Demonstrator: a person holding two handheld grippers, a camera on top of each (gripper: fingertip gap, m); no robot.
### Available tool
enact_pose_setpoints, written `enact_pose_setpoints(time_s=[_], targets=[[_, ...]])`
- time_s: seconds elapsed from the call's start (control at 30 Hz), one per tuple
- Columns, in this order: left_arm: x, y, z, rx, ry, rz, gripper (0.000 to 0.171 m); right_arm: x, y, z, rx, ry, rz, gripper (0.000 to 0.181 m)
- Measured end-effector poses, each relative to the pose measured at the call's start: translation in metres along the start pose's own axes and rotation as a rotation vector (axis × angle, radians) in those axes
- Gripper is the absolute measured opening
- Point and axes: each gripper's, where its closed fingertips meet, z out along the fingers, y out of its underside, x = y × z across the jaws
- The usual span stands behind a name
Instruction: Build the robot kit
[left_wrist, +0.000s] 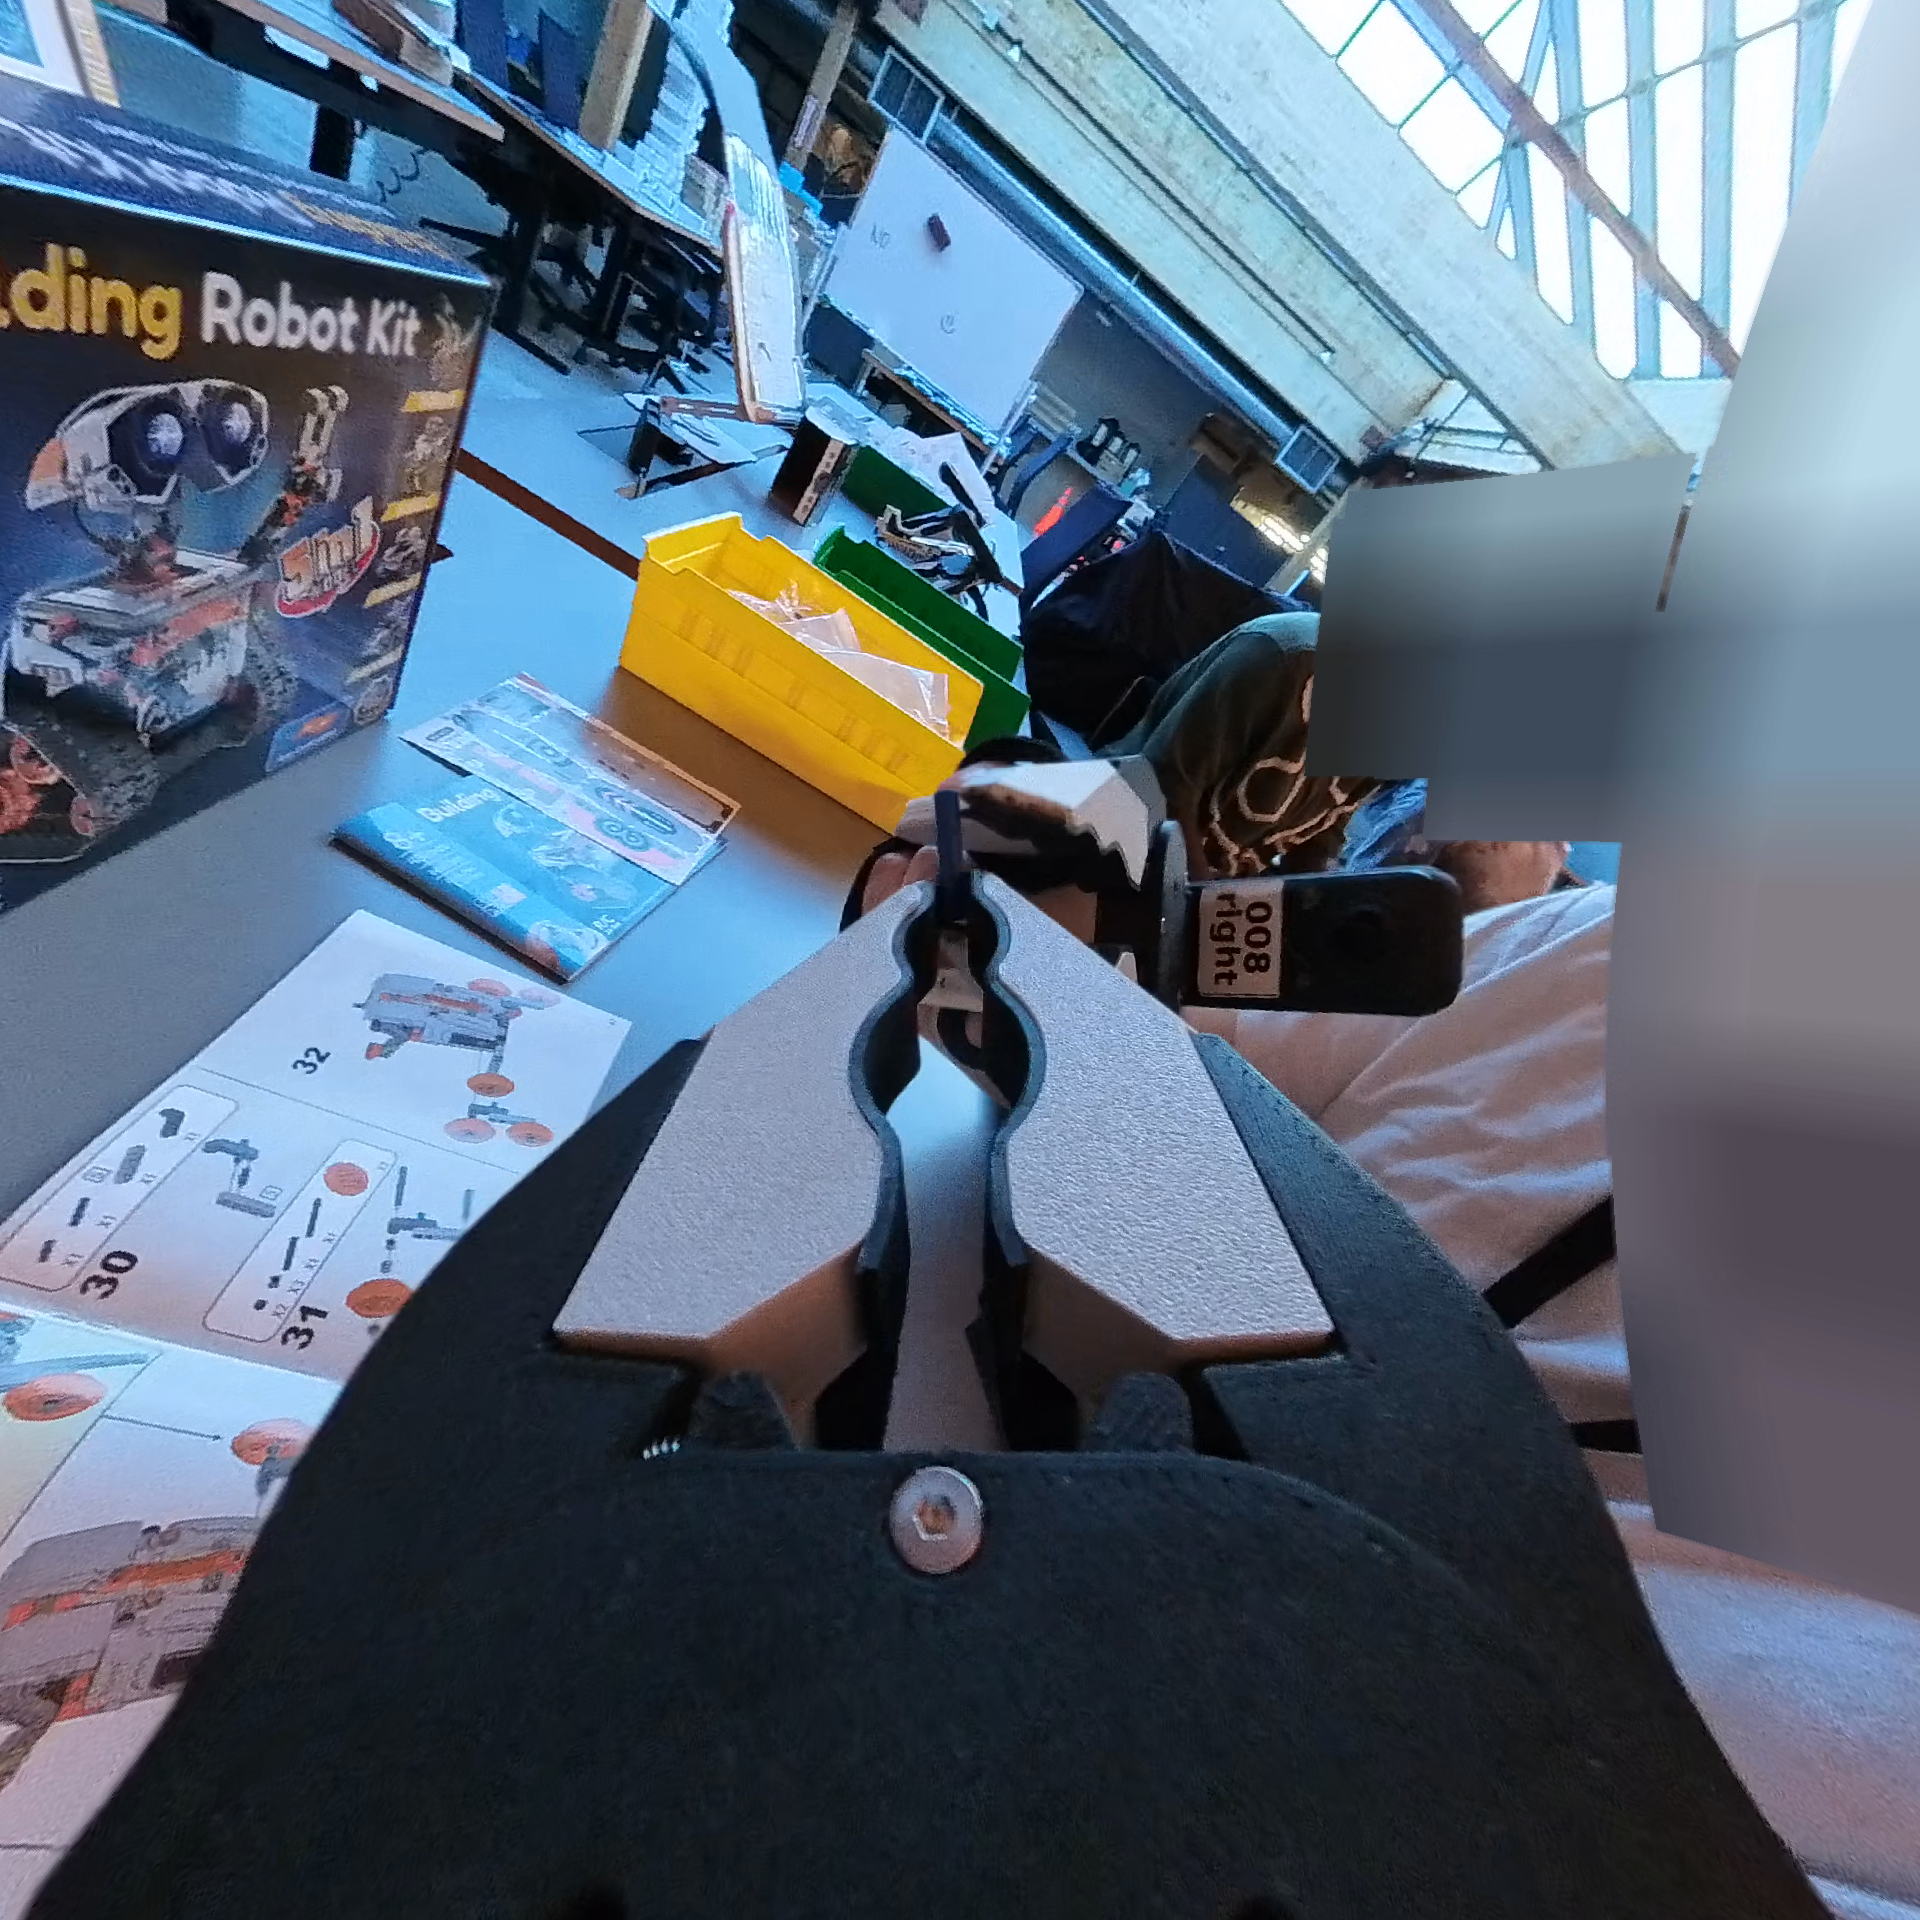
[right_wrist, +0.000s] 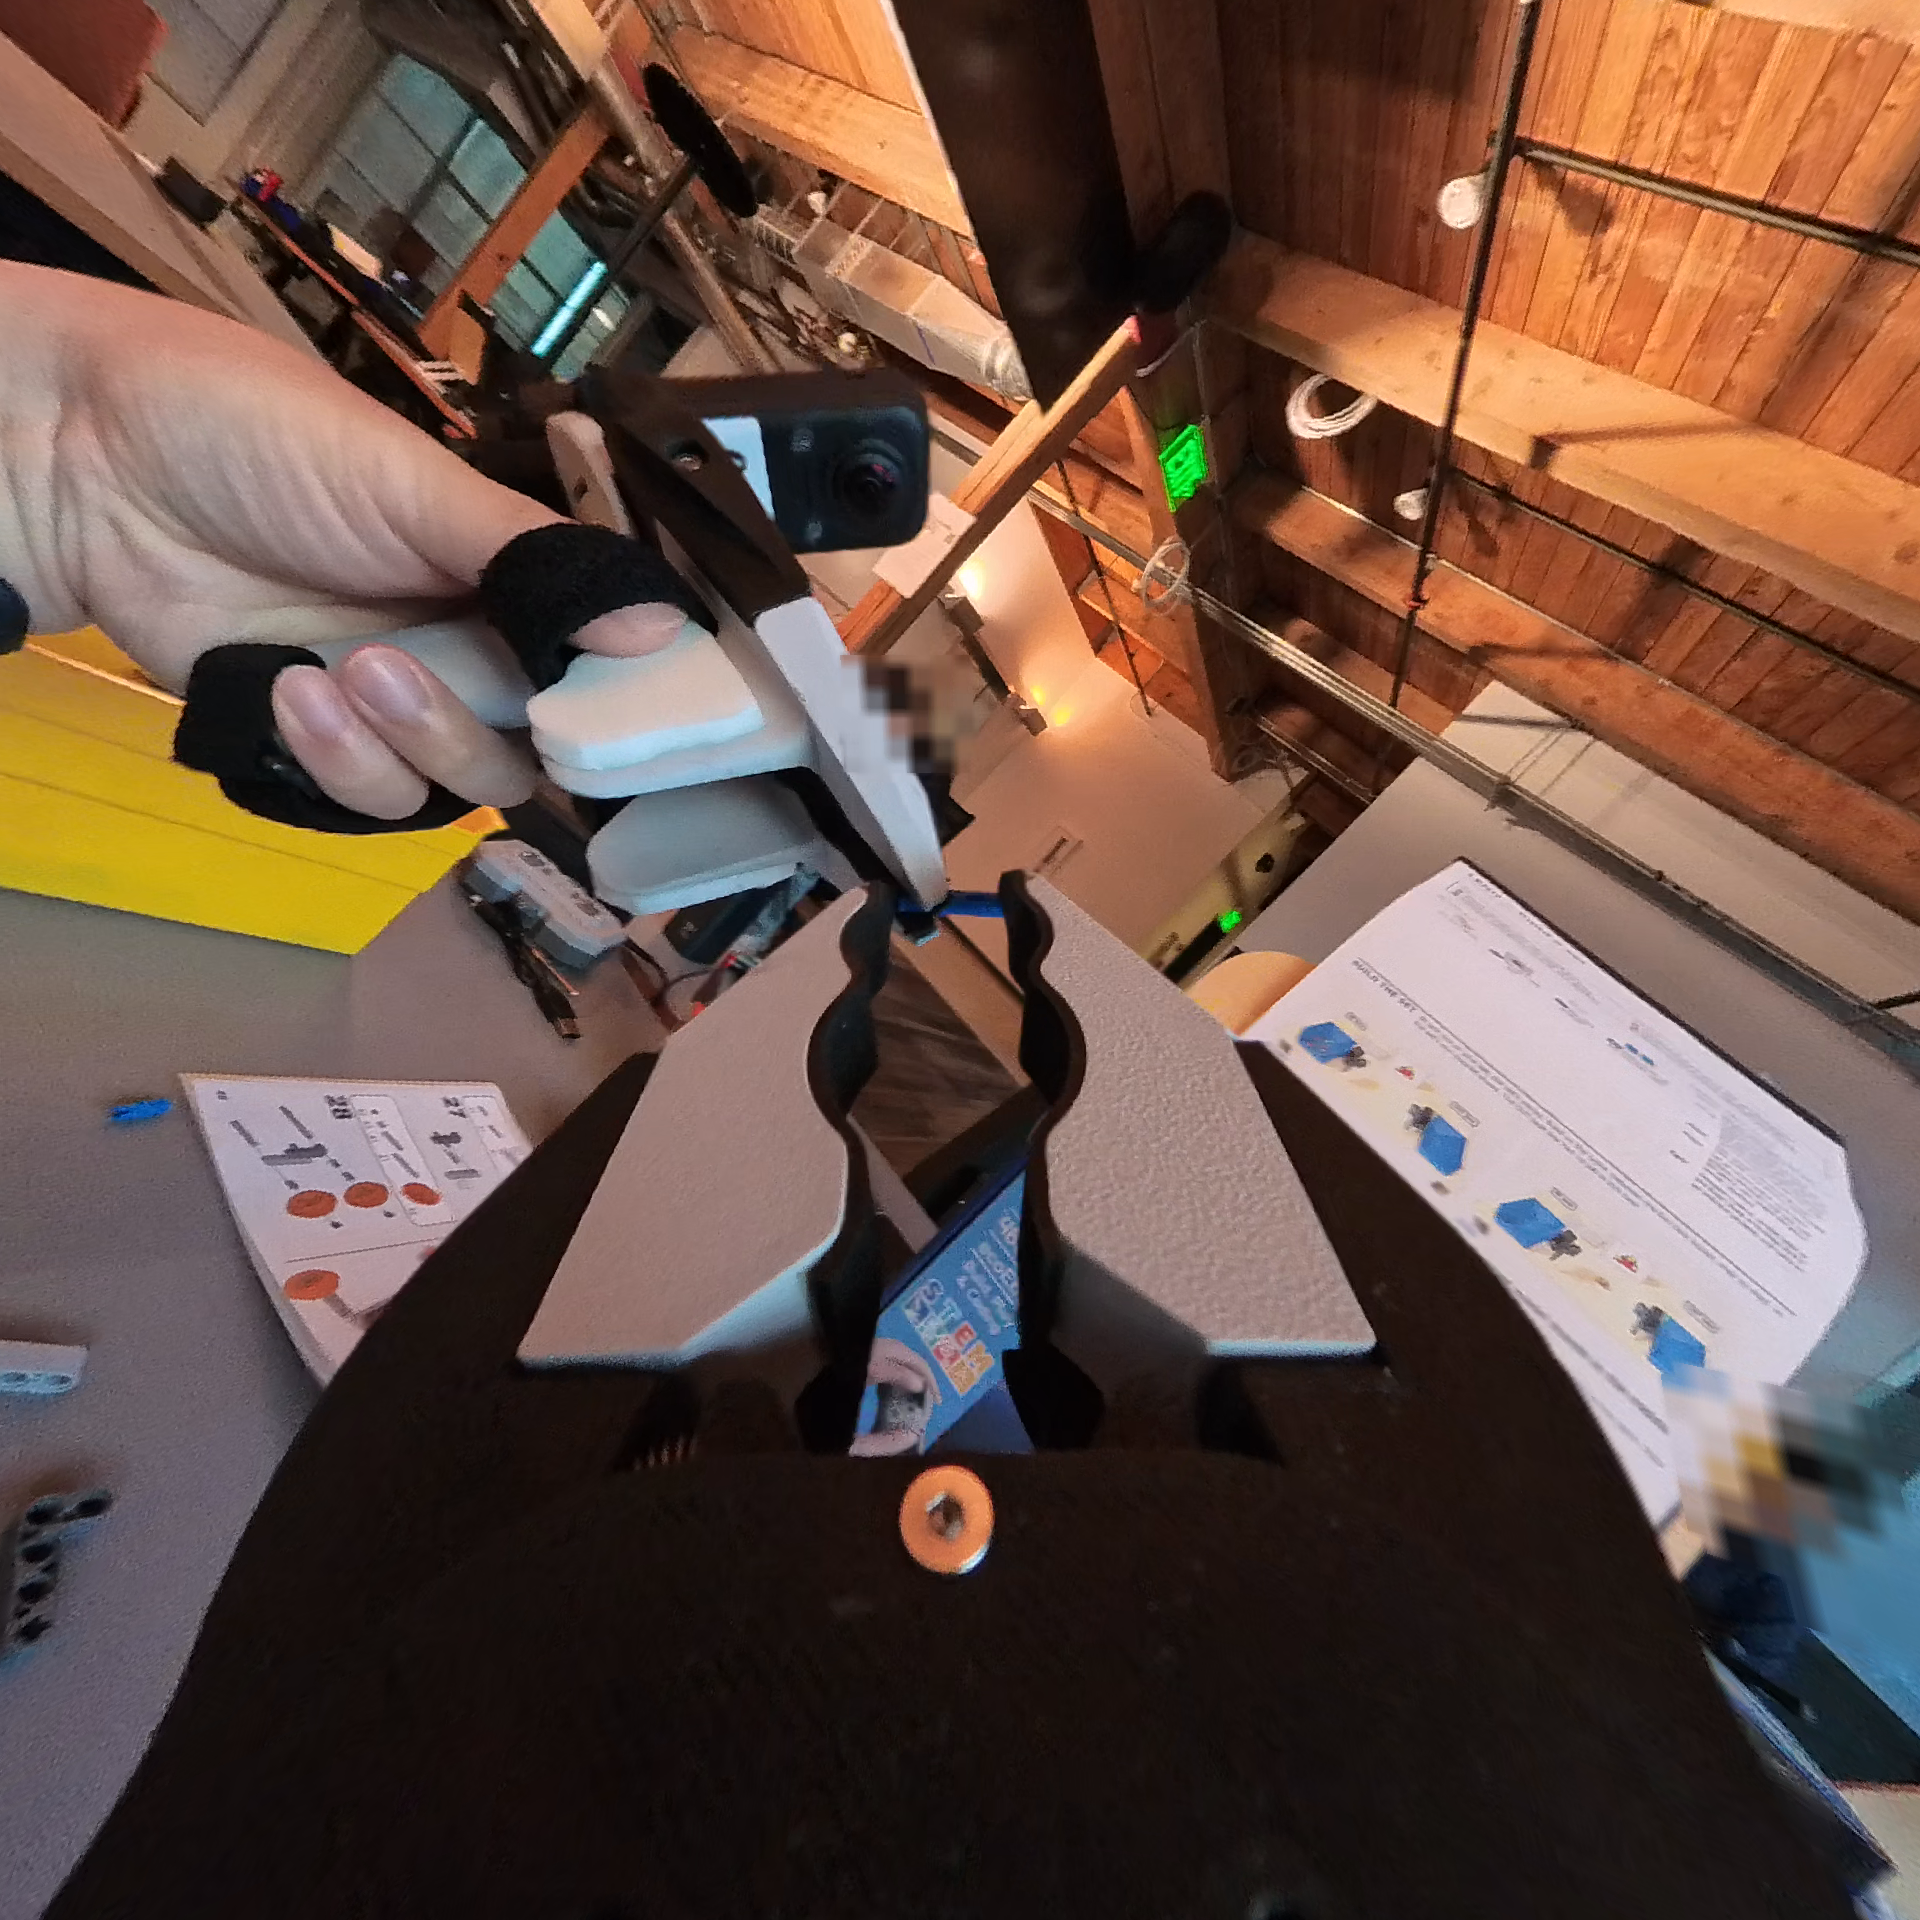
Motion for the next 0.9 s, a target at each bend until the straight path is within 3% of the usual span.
enact_pose_setpoints(time_s=[0.1, 0.17, 0.33, 0.53, 0.7, 0.9], targets=[[-0.001, 0.005, -0.007, -0.020, 0.008, -0.021, 0.001, -0.021, 0.000, -0.001, 0.014, -0.162, -0.056, 0.038], [-0.002, 0.015, -0.015, -0.069, -0.017, -0.001, 0.002, -0.036, 0.005, -0.008, 0.000, -0.336, -0.072, 0.037], [0.007, 0.056, -0.027, -0.260, -0.018, 0.046, 0.002, -0.052, 0.006, -0.039, -0.031, -0.736, 0.238, 0.027], [0.013, 0.087, -0.023, -0.419, 0.022, 0.067, 0.002, -0.069, 0.004, -0.045, 0.005, -0.801, 0.188, 0.020], [0.015, 0.090, -0.020, -0.439, 0.031, 0.070, 0.002, -0.074, 0.001, -0.047, 0.013, -0.822, 0.179, 0.010], [0.017, 0.093, -0.017, -0.459, 0.041, 0.080, 0.002, -0.079, 0.003, -0.049, -0.010, -0.851, 0.171, 0.011]])
